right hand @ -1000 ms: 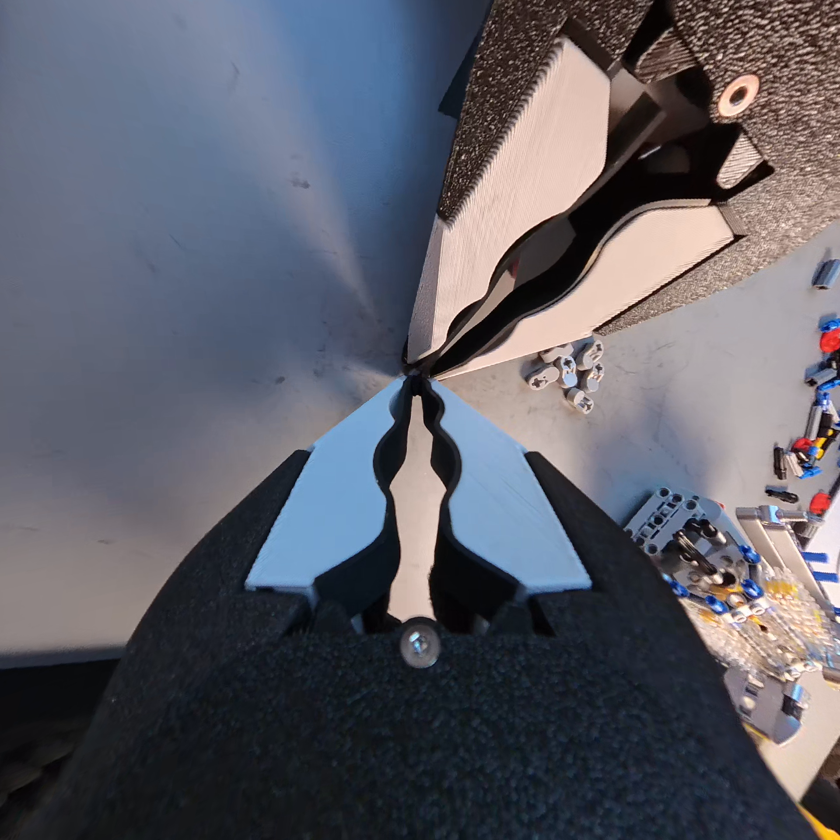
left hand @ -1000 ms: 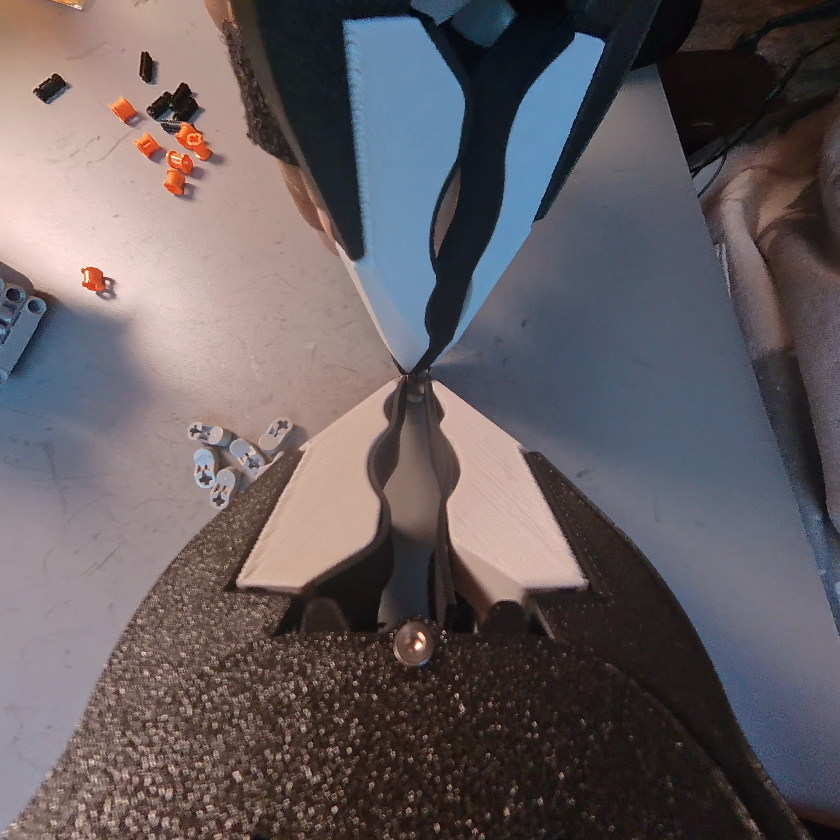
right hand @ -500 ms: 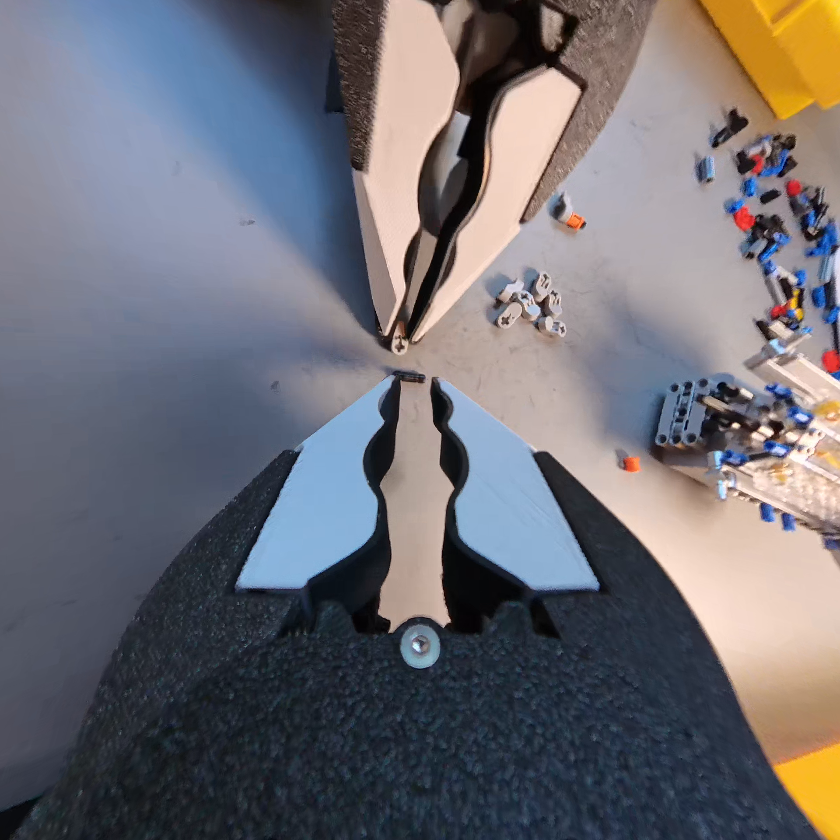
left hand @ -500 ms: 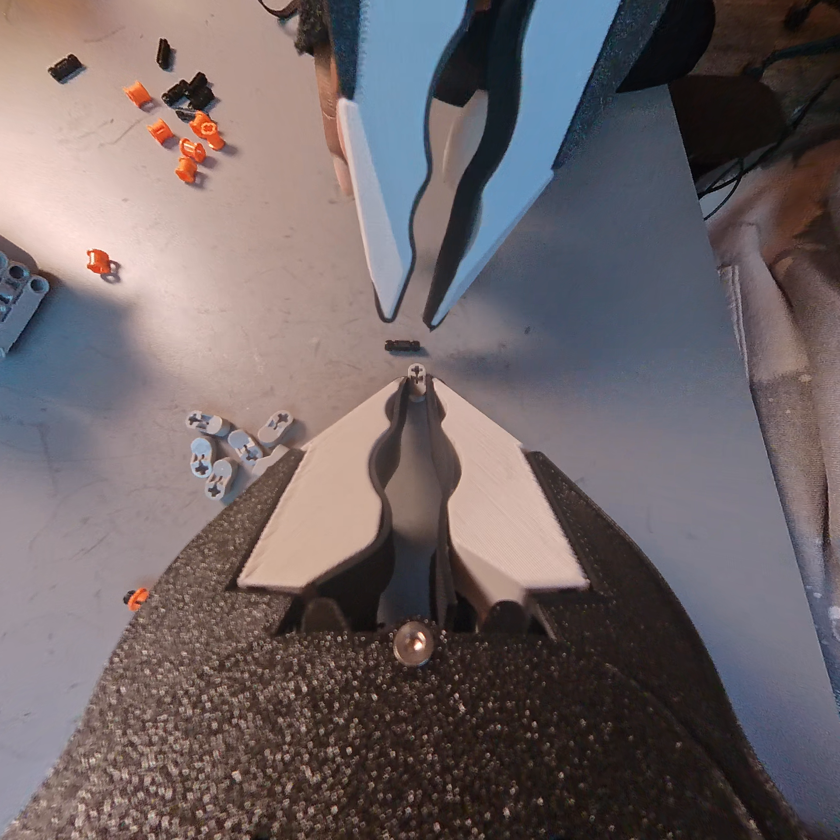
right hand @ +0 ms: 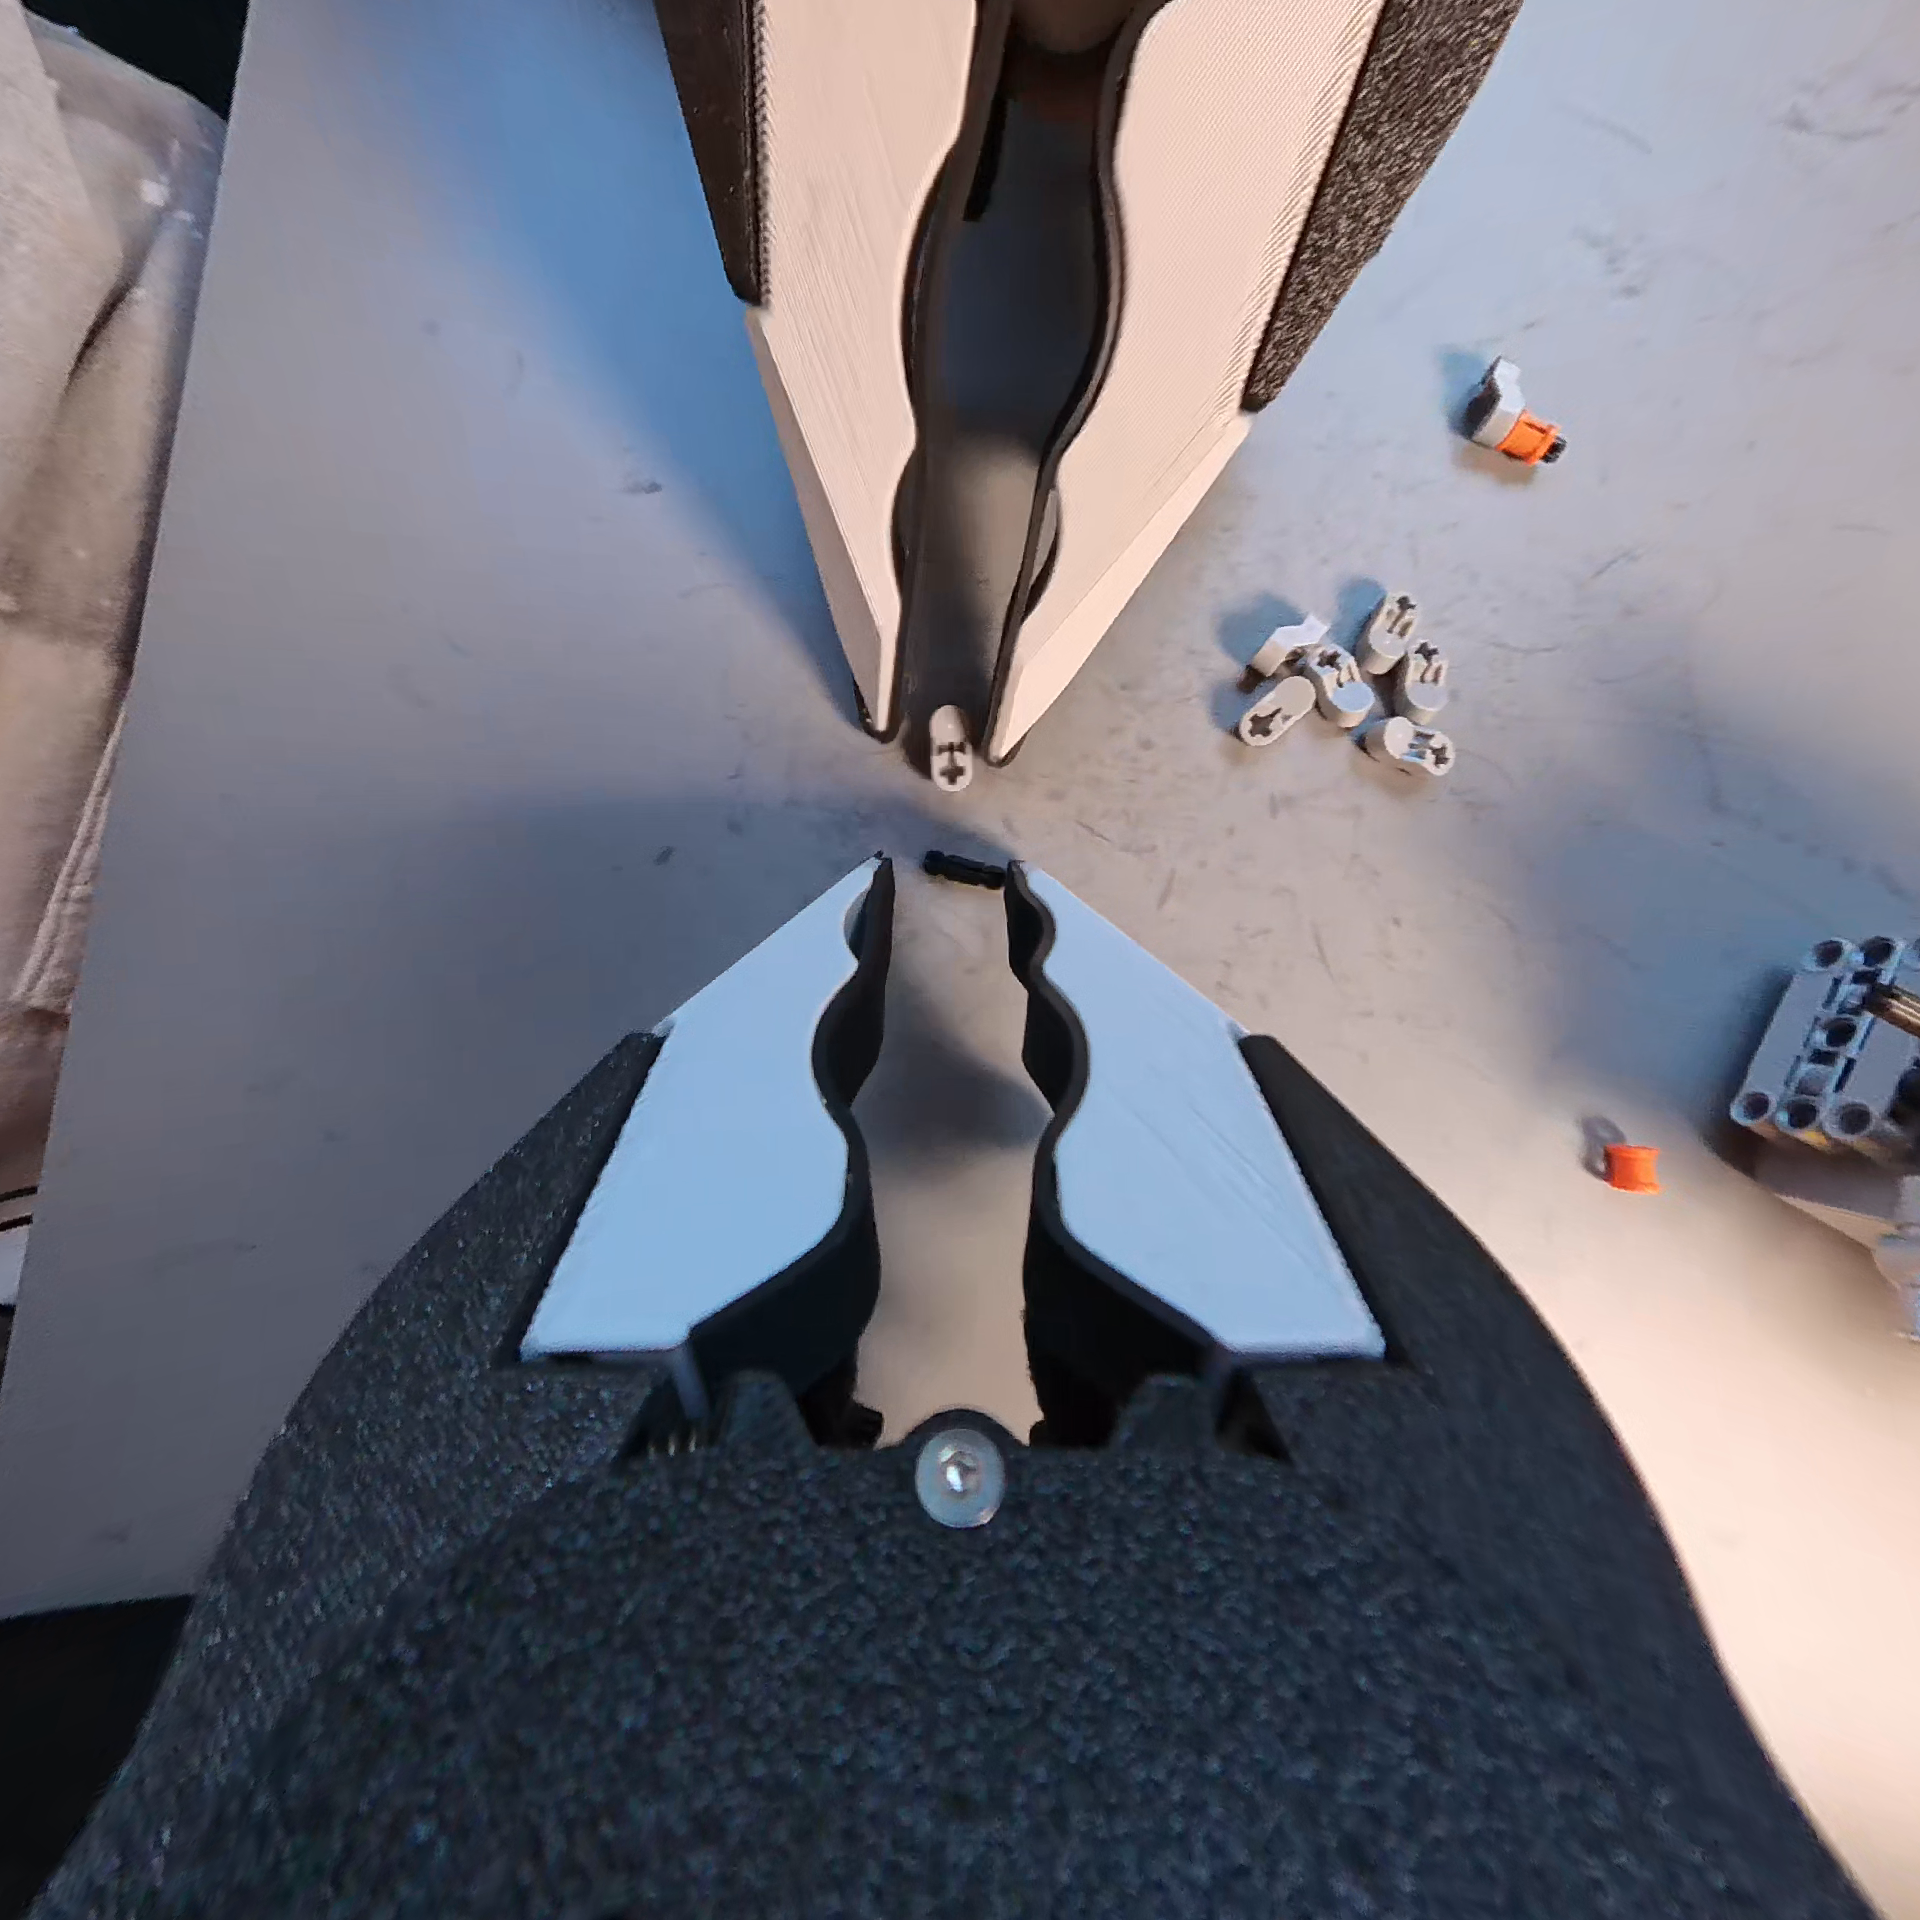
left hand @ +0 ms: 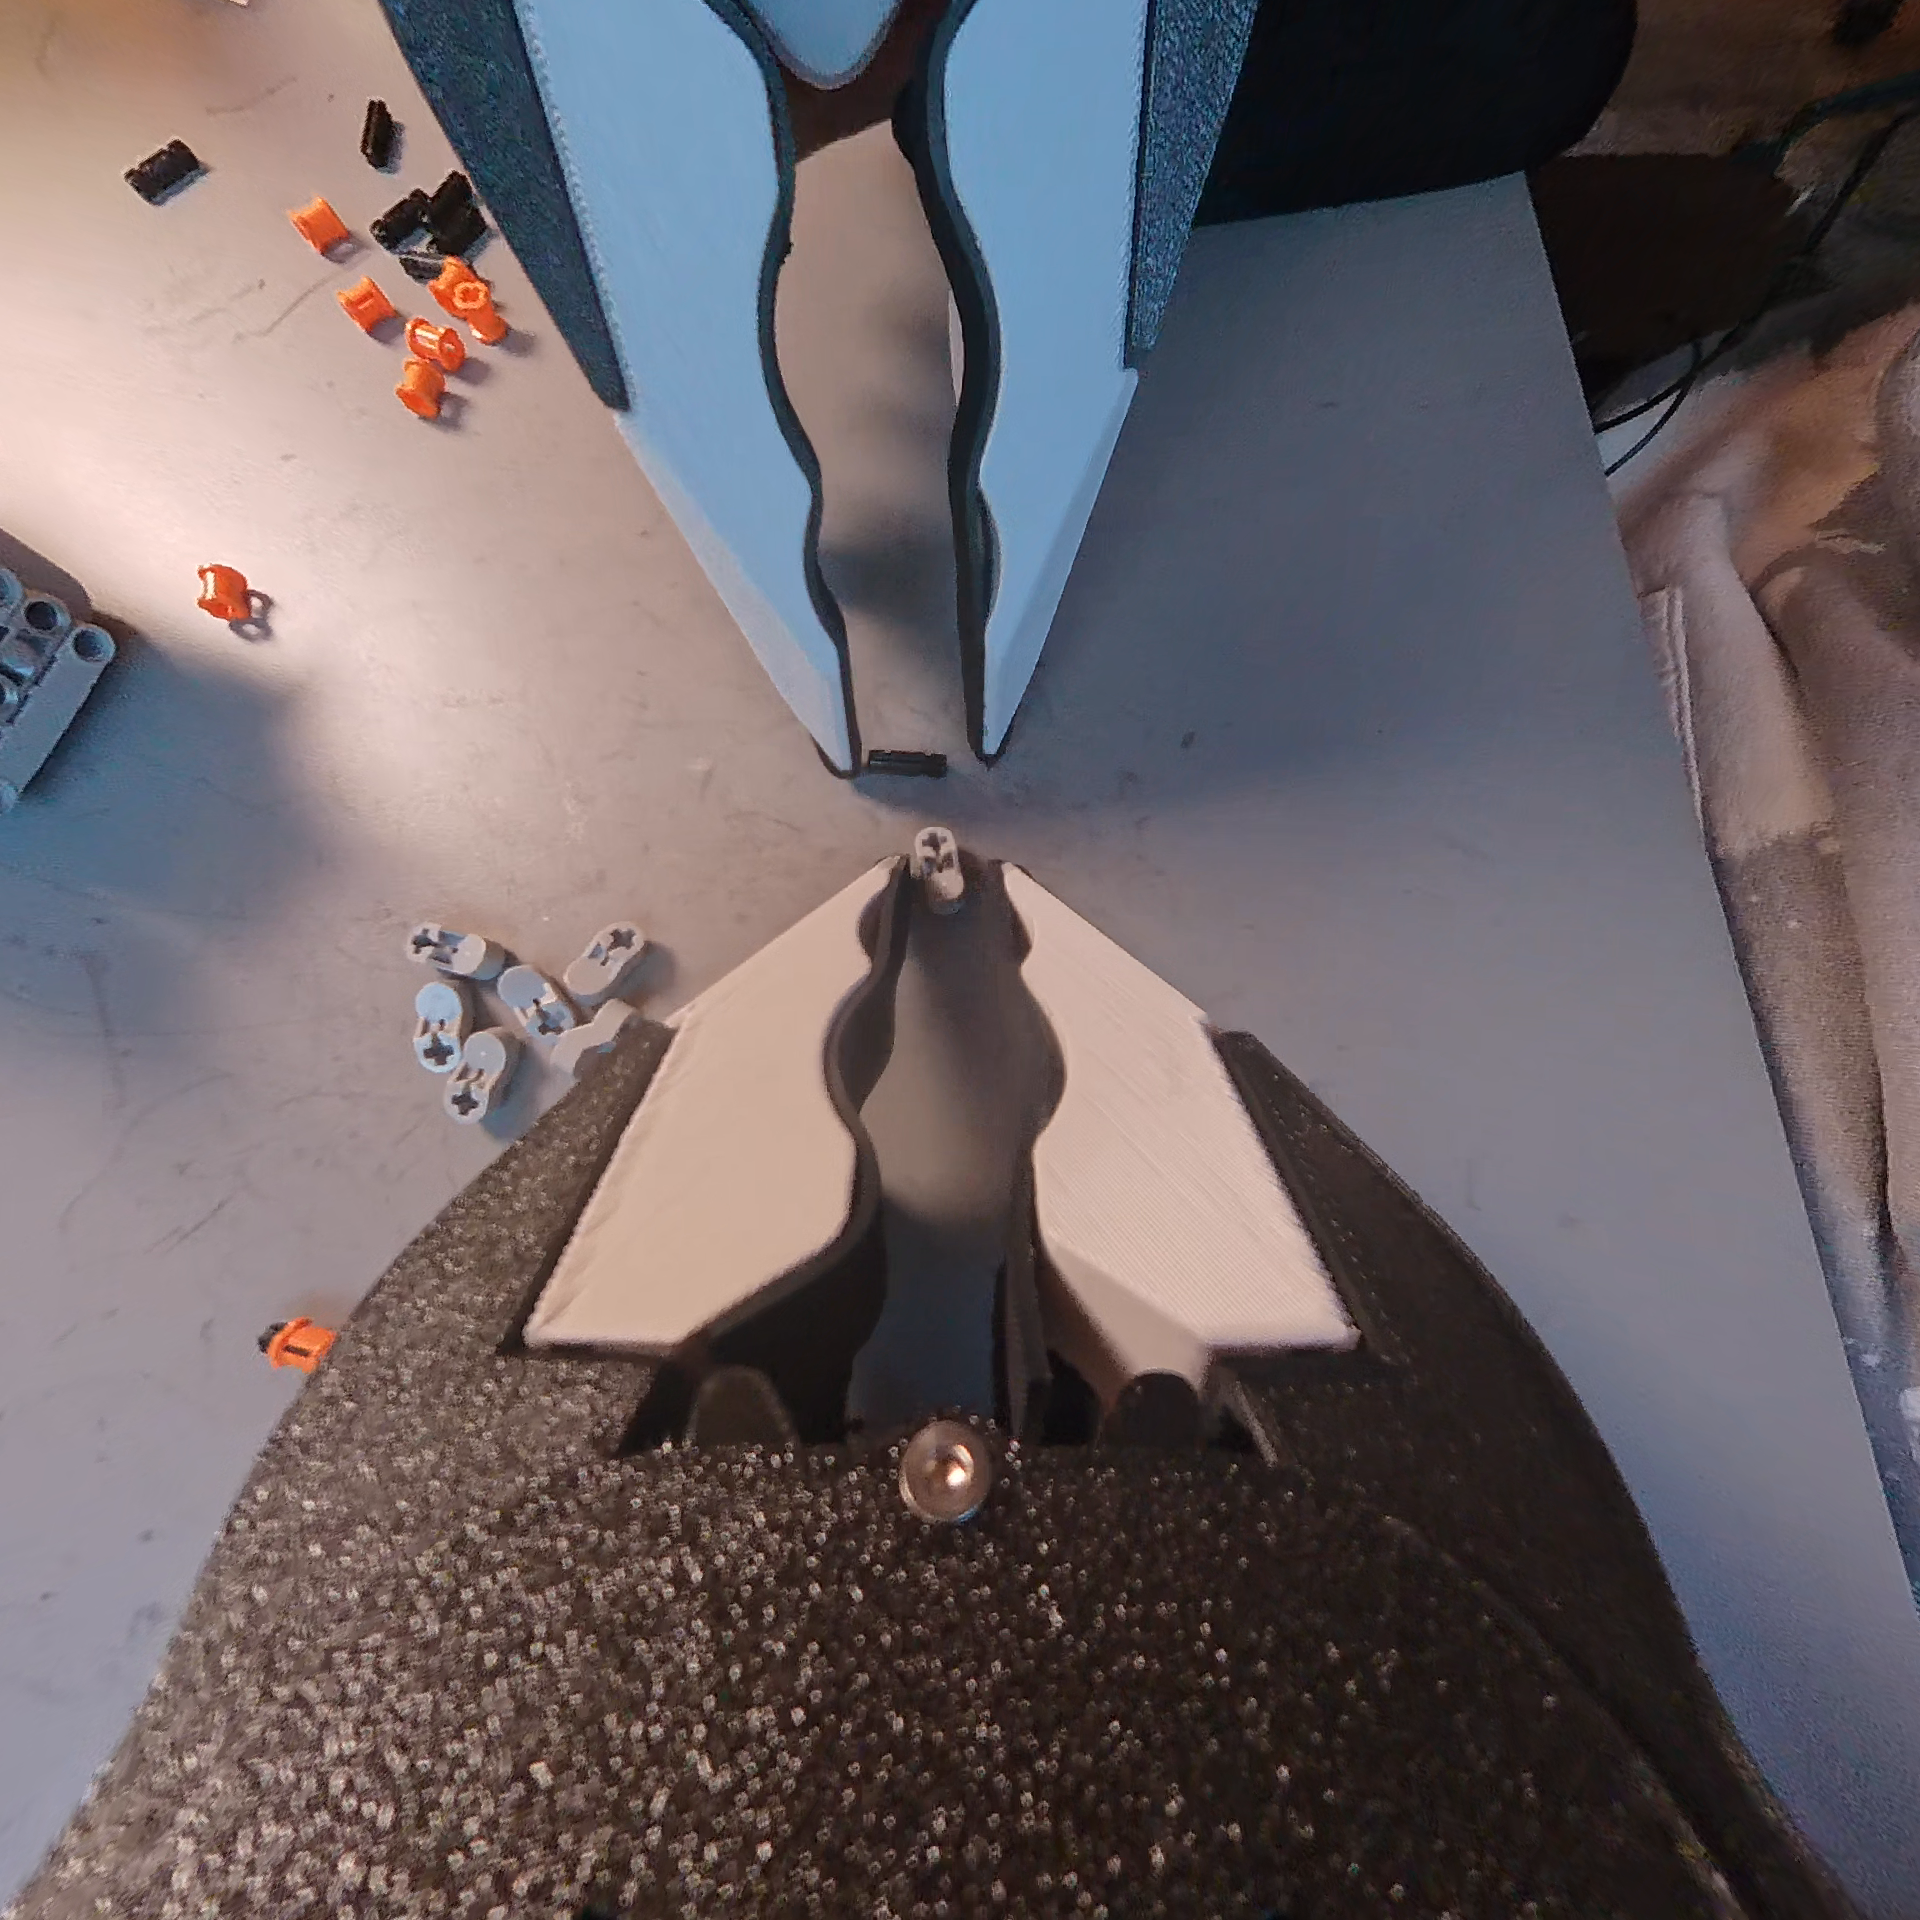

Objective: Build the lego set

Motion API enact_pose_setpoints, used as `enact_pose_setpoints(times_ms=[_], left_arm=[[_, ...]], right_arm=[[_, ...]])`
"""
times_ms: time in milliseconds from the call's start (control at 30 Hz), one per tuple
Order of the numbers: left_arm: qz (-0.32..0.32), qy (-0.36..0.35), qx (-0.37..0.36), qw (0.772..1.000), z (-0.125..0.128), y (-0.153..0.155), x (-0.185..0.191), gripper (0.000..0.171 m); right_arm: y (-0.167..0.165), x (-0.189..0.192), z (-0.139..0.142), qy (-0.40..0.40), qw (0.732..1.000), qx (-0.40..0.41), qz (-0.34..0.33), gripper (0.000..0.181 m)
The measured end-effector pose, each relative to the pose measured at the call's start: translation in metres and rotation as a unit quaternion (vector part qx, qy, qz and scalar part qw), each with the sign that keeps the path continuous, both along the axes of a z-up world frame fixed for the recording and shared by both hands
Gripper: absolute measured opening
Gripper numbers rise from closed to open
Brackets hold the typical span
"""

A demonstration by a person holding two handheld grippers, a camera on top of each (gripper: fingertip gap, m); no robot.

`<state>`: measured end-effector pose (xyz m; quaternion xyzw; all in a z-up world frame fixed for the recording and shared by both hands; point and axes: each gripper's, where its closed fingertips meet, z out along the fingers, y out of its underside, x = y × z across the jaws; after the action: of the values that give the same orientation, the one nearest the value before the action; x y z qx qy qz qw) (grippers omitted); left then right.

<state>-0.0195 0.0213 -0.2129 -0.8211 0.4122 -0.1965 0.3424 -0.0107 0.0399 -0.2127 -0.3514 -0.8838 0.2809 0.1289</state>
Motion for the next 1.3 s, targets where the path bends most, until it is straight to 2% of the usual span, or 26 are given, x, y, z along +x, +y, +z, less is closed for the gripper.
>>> enact_pose_setpoints(times_ms=[533, 667, 1100, 1300], left_arm=[[0.0, 0.007, 0.014, 1.0, 0.001, -0.003, -0.002, 0.012], [0.002, -0.012, 0.017, 1.0, 0.007, -0.005, -0.001, 0.012], [0.003, -0.078, 0.007, 0.997, 0.023, -0.008, 0.017, 0.008], [0.022, -0.038, 0.026, 0.999, 0.021, -0.003, 0.002, 0.005]], right_arm=[[-0.007, 0.007, 0.0, 0.001, 0.999, -0.015, 0.03, 0.003], [-0.01, 0.008, 0.0, 0.01, 0.999, -0.017, 0.032, 0.003], [-0.022, 0.002, 0.031, 0.11, 0.993, 0.018, 0.043, 0.0], [-0.019, 0.003, 0.024, 0.101, 0.994, 0.027, 0.032, 0.0]])
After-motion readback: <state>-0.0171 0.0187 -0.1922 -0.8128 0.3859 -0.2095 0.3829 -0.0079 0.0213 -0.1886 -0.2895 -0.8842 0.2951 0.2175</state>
